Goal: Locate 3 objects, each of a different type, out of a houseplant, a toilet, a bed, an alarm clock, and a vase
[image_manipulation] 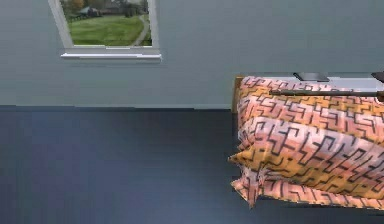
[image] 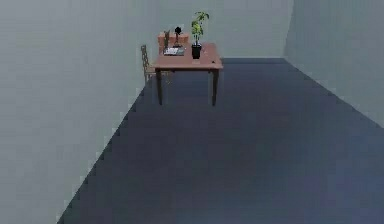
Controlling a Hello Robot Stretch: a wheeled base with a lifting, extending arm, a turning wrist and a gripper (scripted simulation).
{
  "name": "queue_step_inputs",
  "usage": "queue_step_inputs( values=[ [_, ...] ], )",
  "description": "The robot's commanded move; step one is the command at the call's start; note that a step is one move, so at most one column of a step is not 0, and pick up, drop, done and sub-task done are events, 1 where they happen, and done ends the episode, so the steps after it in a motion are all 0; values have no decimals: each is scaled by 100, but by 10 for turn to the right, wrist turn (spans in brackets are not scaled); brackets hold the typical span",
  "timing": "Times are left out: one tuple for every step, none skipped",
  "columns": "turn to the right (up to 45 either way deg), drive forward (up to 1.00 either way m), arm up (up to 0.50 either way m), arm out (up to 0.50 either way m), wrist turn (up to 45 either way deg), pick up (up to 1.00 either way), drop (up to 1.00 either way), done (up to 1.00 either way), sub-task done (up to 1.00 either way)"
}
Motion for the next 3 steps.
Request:
queue_step_inputs(
  values=[
    [90,0,0,0,0,0,0,0,0],
    [0,100,0,0,0,0,0,0,0],
    [0,100,0,0,0,0,0,0,0]
  ],
)
